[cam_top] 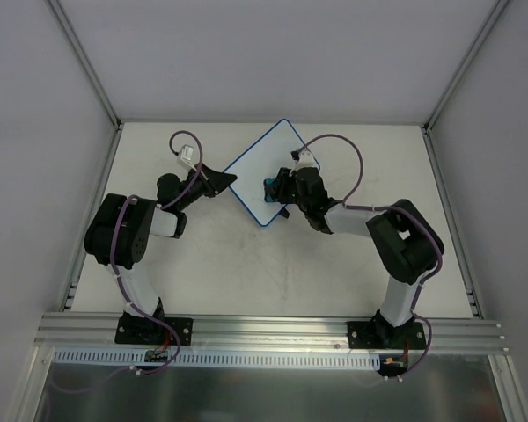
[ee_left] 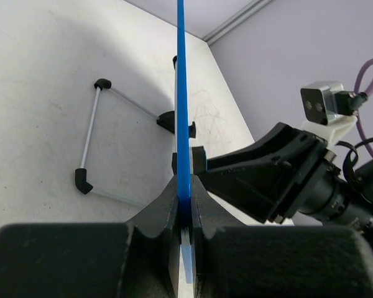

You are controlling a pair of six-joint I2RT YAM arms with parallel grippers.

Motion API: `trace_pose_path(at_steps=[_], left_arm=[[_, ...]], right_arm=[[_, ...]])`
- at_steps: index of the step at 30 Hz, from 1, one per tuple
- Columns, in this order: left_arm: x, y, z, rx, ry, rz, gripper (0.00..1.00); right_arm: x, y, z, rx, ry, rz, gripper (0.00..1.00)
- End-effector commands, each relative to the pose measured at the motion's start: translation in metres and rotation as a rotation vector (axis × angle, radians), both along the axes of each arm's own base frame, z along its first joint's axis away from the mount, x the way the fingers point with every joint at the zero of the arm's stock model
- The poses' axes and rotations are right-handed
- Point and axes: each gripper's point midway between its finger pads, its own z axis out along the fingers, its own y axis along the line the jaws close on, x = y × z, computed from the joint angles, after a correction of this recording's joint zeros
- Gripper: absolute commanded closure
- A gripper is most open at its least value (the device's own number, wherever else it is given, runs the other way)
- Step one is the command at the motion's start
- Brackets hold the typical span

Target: Erase the whiteboard

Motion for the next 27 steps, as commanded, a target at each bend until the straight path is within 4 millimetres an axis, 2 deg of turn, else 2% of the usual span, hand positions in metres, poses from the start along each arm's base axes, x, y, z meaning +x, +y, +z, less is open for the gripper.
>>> trace_pose_path(at_steps=[1,9,13,19,27], left_arm=[[-0.007,-0.012,0.016,0.024,-0.150,-0.071,1.00],[-0.006,-0.011,0.017,0.024,-0.151,-0.071,1.00],[-0.007,-0.012,0.015,0.025,-0.148,-0.074,1.00],[-0.007,-0.012,0.017,0.024,-0.154,-0.072,1.00],[-0.007,-0.012,0.017,0.018,-0.153,-0.073,1.00]], right_arm=[[-0.036,0.030,-0.017,-0.055,0.059,0.114,1.00],[-0.073,0.076,-0.014,-0.114,0.008,0.259,1.00],[-0.078,0.083,-0.016,-0.146,-0.010,0.265,1.00],[-0.076,0.079,-0.018,-0.163,-0.010,0.232,1.00],[-0.062,0.047,-0.028,-0.197,0.028,0.088,1.00]])
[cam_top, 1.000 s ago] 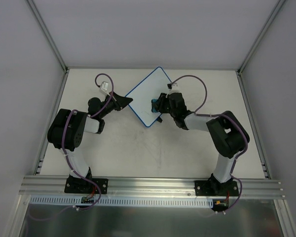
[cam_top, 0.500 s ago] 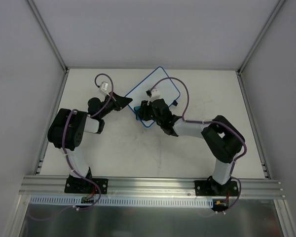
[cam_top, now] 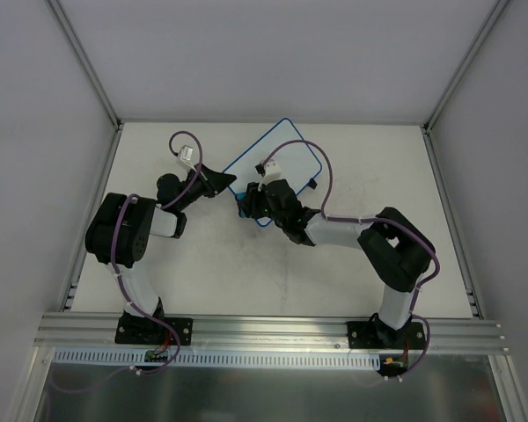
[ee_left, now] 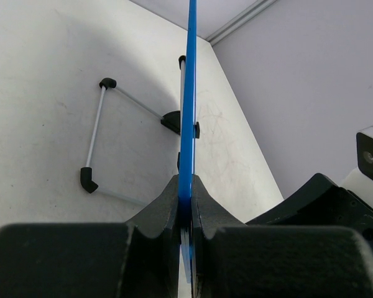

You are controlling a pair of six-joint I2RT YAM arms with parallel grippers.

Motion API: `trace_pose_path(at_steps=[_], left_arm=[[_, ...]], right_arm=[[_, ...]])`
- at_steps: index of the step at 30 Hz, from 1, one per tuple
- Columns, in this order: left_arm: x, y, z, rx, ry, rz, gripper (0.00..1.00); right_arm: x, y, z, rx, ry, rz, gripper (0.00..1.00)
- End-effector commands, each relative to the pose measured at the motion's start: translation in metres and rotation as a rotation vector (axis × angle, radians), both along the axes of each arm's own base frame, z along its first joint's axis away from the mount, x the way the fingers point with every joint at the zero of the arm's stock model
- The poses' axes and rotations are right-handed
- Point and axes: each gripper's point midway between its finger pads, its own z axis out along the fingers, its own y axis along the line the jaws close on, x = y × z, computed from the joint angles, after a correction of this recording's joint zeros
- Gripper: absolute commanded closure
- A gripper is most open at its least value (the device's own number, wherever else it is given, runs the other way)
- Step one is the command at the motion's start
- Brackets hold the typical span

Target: Erase the whiteboard

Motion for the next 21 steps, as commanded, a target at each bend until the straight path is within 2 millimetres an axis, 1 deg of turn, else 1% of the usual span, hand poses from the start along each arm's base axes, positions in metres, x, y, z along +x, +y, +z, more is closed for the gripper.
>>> trace_pose_path(at_steps=[1,3,5,6,8,9,11,15,18,21], left_arm=[[-0.009,-0.015,0.022,0.014,-0.162,-0.083,1.00],[-0.009,-0.015,0.021,0.011,-0.160,-0.083,1.00],[-0.009,-0.015,0.022,0.011,-0.162,-0.085,1.00],[-0.009,-0.015,0.021,0.010,-0.159,-0.085,1.00],[-0.009,-0.015,0.021,0.011,-0.159,-0.083,1.00],[-0.009,-0.015,0.022,0.009,-0.161,-0.086,1.00],[-0.009,-0.015,0.022,0.008,-0.161,-0.087,1.00],[-0.009,-0.015,0.022,0.005,-0.160,-0.085,1.00],[-0.009,-0.015,0.023,0.003,-0.163,-0.085,1.00],[-0.010,-0.015,0.023,0.002,-0.163,-0.085,1.00]], right_arm=[[0.001,-0.033,-0.044,-0.120,0.094,-0.105,1.00],[0.004,-0.044,-0.047,-0.118,0.107,-0.131,1.00],[0.008,-0.049,-0.045,-0.094,0.106,-0.145,1.00],[0.010,-0.058,-0.051,-0.094,0.119,-0.161,1.00],[0.012,-0.063,-0.052,-0.059,0.133,-0.170,1.00],[0.016,-0.069,-0.053,-0.049,0.137,-0.183,1.00],[0.016,-0.075,-0.058,-0.039,0.152,-0.193,1.00],[0.024,-0.090,-0.065,-0.019,0.183,-0.234,1.00],[0.029,-0.099,-0.077,0.014,0.244,-0.280,1.00],[0.030,-0.108,-0.089,0.034,0.296,-0.332,1.00]])
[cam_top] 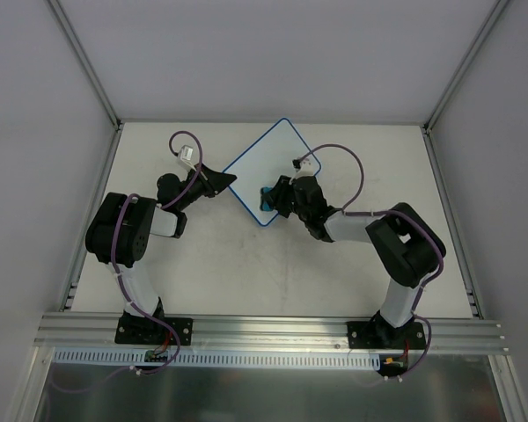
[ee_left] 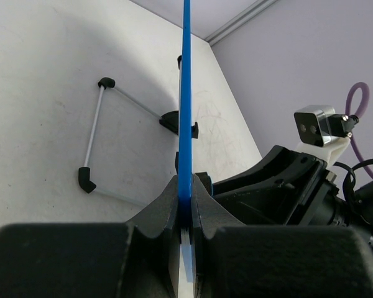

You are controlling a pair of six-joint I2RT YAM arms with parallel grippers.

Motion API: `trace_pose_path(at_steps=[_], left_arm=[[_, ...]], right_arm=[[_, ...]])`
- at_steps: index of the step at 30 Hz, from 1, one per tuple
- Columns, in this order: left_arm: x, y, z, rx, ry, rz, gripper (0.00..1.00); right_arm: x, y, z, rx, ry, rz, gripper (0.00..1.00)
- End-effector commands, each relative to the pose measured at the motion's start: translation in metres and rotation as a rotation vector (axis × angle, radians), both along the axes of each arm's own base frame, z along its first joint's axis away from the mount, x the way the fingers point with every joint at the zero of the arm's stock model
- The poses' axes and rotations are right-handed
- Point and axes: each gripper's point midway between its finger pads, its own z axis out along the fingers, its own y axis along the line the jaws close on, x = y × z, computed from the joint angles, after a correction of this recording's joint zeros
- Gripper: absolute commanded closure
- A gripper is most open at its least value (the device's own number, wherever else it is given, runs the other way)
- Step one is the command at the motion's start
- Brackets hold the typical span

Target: Erase the whiteboard

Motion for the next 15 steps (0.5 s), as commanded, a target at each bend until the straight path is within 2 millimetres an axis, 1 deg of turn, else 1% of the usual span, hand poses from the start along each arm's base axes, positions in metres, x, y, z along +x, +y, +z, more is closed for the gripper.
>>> trace_pose_path(at_steps=[1,5,9,15], left_arm=[[-0.010,-0.014,0.022,0.008,-0.169,-0.083,1.00],[-0.011,-0.014,0.023,0.009,-0.171,-0.085,1.00],[-0.011,-0.014,0.024,0.009,-0.176,-0.086,1.00],[-0.012,-0.014,0.023,0.007,-0.177,-0.089,1.00]], right_arm=[[-0.004,-0.043,-0.066,-0.103,0.171,-0.142,1.00],[-0.002,-0.062,-0.069,-0.136,0.153,-0.230,1.00],[0.001,-0.073,-0.067,-0.161,0.134,-0.270,1.00],[0.006,-0.090,-0.071,-0.192,0.125,-0.337,1.00]])
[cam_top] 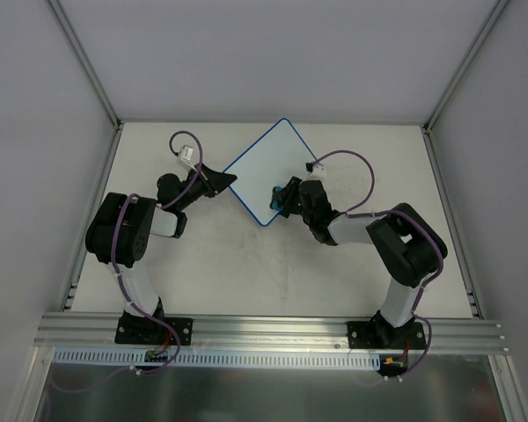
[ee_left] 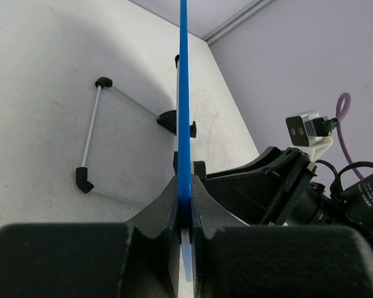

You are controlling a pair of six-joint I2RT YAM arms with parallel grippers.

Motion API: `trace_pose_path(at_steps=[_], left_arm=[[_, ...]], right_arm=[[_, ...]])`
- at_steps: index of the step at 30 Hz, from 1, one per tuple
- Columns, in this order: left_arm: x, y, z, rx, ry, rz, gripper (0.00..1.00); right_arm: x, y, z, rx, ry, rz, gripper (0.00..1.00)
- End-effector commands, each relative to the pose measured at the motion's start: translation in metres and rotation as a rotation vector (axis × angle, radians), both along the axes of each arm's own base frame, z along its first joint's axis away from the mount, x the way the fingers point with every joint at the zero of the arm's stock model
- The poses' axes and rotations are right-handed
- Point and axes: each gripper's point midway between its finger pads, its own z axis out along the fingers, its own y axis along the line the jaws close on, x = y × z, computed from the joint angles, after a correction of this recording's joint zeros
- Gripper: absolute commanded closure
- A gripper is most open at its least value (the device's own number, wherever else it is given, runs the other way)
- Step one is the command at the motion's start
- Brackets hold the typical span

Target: Erase the whiteboard

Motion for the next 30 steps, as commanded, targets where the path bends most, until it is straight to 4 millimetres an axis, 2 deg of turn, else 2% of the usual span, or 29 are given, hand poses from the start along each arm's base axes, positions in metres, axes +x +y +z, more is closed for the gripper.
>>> trace_pose_path(at_steps=[1,11,20,23,26,29,30], left_arm=[[-0.012,-0.013,0.024,0.009,-0.181,-0.084,1.00],[-0.012,-0.014,0.025,0.006,-0.188,-0.087,1.00],[-0.014,-0.014,0.025,0.007,-0.193,-0.096,1.00],[-0.014,-0.015,0.026,0.007,-0.196,-0.097,1.00],[-0.014,-0.015,0.026,0.007,-0.196,-0.099,1.00],[-0.013,-0.014,0.025,0.006,-0.193,-0.096,1.00],[-0.013,-0.015,0.025,0.006,-0.193,-0.099,1.00]], right_arm=[[-0.006,-0.056,-0.058,-0.202,0.121,-0.149,1.00],[0.004,-0.070,-0.066,-0.115,0.179,-0.248,1.00],[0.016,-0.083,-0.056,-0.067,0.198,-0.388,1.00],[0.021,-0.093,-0.055,-0.051,0.206,-0.461,1.00],[0.027,-0.095,-0.043,-0.061,0.179,-0.453,1.00],[0.030,-0.106,-0.028,-0.104,0.135,-0.483,1.00],[0.032,-0.112,-0.015,-0.116,0.105,-0.503,1.00]])
